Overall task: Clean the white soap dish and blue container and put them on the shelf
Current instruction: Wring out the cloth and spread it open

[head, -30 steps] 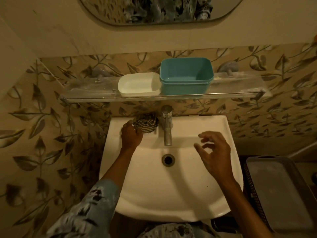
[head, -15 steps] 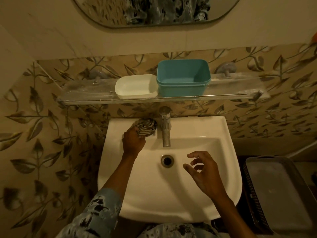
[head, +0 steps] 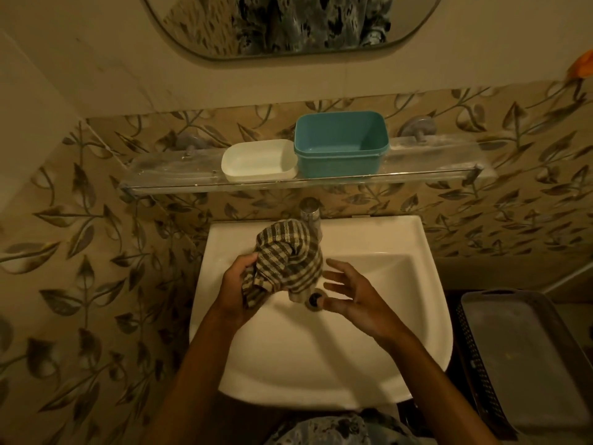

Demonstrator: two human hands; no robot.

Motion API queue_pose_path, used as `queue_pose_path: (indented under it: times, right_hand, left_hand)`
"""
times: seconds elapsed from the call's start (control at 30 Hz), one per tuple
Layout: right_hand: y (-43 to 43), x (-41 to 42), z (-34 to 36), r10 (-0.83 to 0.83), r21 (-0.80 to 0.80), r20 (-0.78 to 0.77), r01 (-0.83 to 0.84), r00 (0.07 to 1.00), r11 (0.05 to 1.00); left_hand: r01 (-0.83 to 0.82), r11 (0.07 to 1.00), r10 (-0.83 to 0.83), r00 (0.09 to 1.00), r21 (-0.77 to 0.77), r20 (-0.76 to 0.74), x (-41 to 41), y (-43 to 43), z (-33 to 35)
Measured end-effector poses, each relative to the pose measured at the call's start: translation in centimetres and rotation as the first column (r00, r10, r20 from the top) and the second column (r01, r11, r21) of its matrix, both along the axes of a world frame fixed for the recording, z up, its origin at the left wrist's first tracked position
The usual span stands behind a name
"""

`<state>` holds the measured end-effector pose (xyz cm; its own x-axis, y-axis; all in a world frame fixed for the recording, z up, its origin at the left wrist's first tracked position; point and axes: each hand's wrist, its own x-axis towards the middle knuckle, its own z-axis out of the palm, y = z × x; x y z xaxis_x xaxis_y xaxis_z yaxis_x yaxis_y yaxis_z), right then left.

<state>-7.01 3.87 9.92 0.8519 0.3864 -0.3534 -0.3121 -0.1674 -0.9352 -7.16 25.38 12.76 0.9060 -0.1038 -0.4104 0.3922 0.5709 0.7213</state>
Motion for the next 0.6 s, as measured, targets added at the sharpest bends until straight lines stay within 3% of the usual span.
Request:
queue_pose_path:
  times: [0.07, 0.13, 0.23, 0.33, 0.4, 0.5, 0.6]
  right_hand:
    - [0.0, -0.1, 0.6, 0.052, 0.104, -0.033, -0.048, 0.998, 0.993]
    - [-0.3, -0.5, 1.0, 0.078, 0.331, -0.070, -0.050, 0.995, 0.942]
    - [-1.1, -1.0, 1.7, -0.043, 0.484, -0.110, 0.091, 0.993, 0.870]
    - [-2.4, -1.0, 2.4, -0.256, 0.276, 0.126, 0.214, 0.958, 0.937]
    - [-3.5, -0.8, 3.0, -0.297, 0.181, 0.300, 0.252, 0.906, 0.951]
    - [-4.7, -0.7, 4.3, -0.200, 0.098, 0.450, 0.175, 0.870, 0.980]
    - [-5.6, -0.5, 6.1, -0.070, 0.025, 0.472, 0.066, 0.879, 0.998]
  left_hand:
    - [0.020, 0.999, -0.020, 1.000, -0.046, -0.004, -1.0, -0.8, 0.2]
    - [0.059, 0.998, -0.059, 0.998, -0.008, 0.025, -1.7, -1.7, 0.4]
    - [0.094, 0.974, -0.124, 0.983, 0.207, 0.138, -2.3, -2.2, -0.5]
    - [0.169, 0.900, -0.255, 0.952, 0.401, 0.171, -2.5, -2.5, -1.2]
    - [0.232, 0.840, -0.346, 0.925, 0.490, 0.155, -2.8, -2.4, -1.6]
    - [0.321, 0.721, -0.491, 0.862, 0.614, 0.126, -3.3, -2.9, -1.7]
    - [0.338, 0.637, -0.572, 0.810, 0.693, 0.131, -3.5, -4.9, -0.9]
